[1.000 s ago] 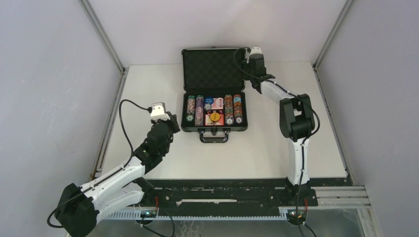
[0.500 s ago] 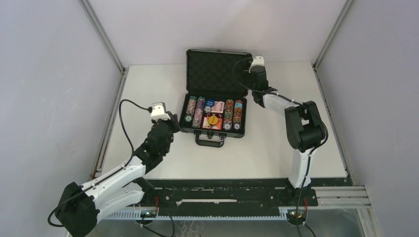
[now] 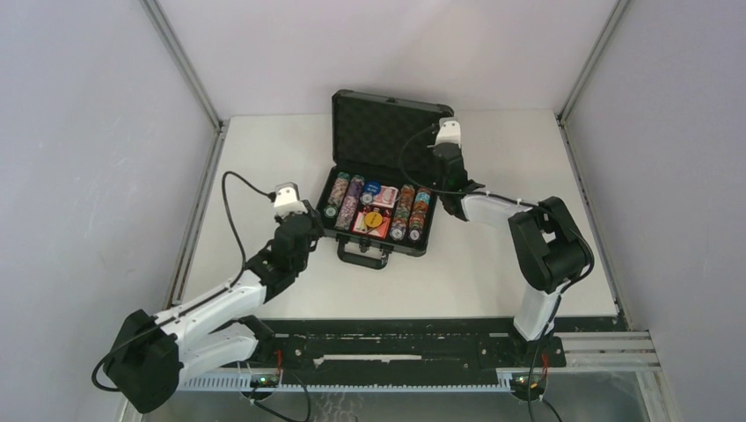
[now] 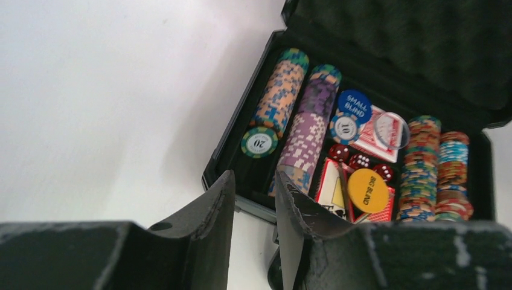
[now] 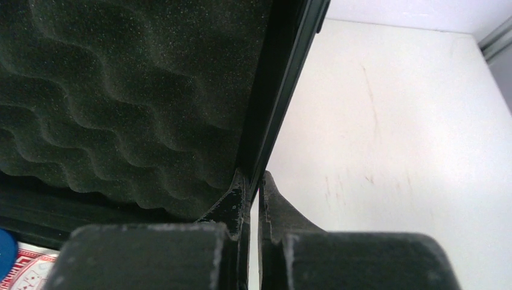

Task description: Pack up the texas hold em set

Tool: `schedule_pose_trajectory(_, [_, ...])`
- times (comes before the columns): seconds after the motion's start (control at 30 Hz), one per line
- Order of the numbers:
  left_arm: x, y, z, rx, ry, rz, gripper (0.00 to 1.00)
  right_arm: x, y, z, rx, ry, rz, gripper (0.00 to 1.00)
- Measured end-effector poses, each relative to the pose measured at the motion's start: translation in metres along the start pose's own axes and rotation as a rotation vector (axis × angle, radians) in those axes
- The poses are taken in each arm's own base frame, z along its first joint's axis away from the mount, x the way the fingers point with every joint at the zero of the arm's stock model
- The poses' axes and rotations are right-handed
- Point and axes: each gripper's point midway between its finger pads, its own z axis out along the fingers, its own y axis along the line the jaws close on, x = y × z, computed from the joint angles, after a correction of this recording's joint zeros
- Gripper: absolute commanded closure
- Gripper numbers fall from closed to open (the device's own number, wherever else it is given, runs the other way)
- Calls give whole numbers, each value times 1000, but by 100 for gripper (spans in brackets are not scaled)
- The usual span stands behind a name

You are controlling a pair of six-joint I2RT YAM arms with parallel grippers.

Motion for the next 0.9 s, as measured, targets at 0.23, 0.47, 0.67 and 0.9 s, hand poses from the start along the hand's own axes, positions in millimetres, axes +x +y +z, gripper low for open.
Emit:
schedule_pose_trajectory(0.23, [13,2,4,-55,76,-21,64,5,6,-28,63,-46,-45,100])
schedule_pose_trajectory(0.47, [20,5,1,-78,106,-66,63,11,17,-53,98,-84,-63,100])
schedule_pose_trajectory(0.67, [19,5,-3,-77,114,-109,63,16,30,-76,123,-112,-69,100])
schedule_pose_trajectory(0.9, [13,4,-7,-66,110,-163,63,20,50,-101,136,-137,-95,100])
